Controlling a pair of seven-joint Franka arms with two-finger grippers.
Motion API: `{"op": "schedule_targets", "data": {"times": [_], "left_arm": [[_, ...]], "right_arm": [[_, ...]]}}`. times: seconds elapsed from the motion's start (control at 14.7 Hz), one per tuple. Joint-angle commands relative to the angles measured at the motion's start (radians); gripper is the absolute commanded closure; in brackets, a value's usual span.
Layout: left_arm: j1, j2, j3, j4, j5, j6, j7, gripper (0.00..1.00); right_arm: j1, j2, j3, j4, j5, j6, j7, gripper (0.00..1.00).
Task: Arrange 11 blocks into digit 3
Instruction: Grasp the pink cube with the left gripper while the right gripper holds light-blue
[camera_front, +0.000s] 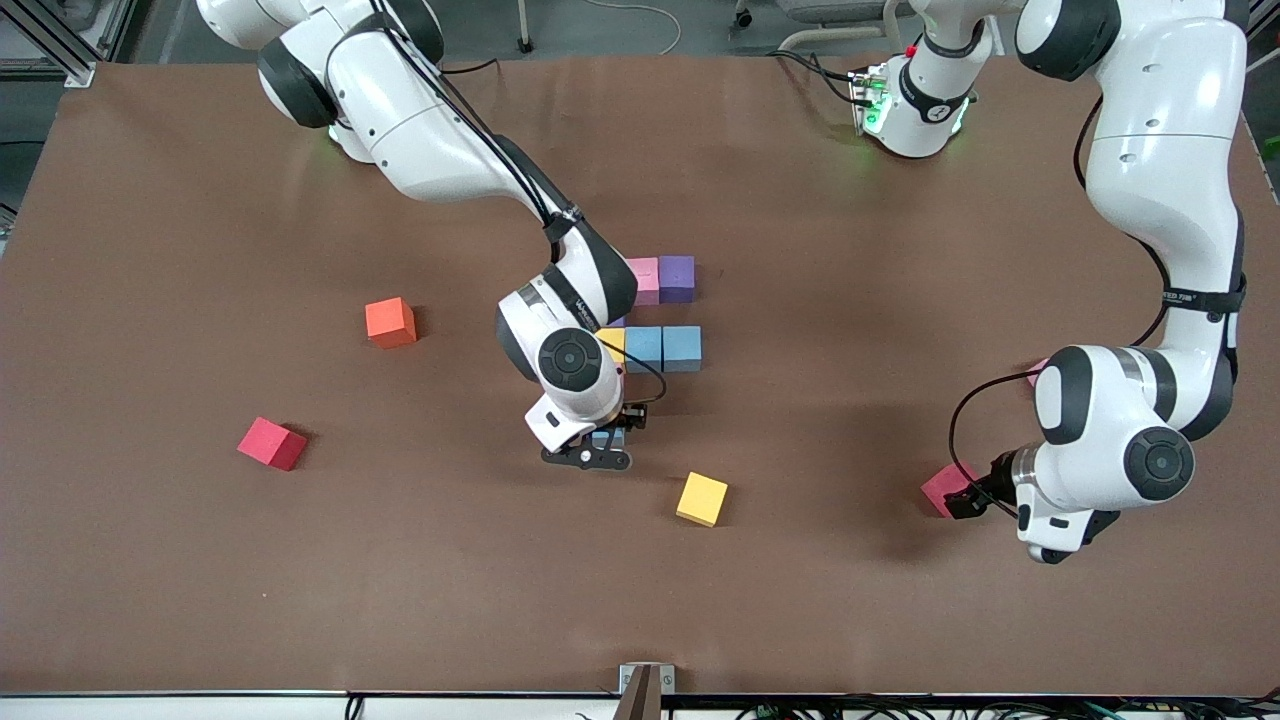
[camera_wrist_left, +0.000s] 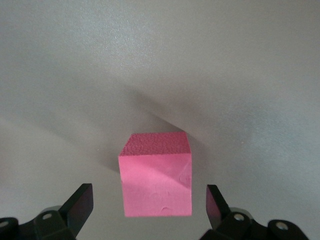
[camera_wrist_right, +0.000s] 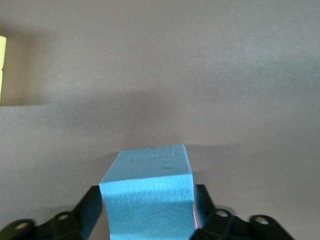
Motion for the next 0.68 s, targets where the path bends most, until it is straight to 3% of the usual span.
{"op": "schedule_targets", "data": {"times": [0.0, 0.2, 0.34, 0.61], "left_arm": [[-0.005, 0.022, 0.008, 0.011, -0.01, 0.02, -0.013, 0.01], [-0.002, 0.042, 0.008, 0.01, -0.008, 0.038, -0.015, 0.02], [-0.002, 0.046, 0.008, 0.008, -0.008, 0.046, -0.013, 0.09], [-0.008, 0.046, 0.008, 0.01, -0.012, 0.046, -0.018, 0.47]], "right_arm": [[0.008, 0.022, -0.006, 0.025, 0.005, 0.007, 0.006, 0.0], [0.007, 0.019, -0.007, 0.024, -0.001, -0.007, -0.019, 0.0], [0.005, 0.015, -0.007, 0.024, -0.003, -0.03, -0.02, 0.0], [0.001, 0.0, -0.007, 0.024, -0.001, -0.056, -0.022, 0.0]]}}
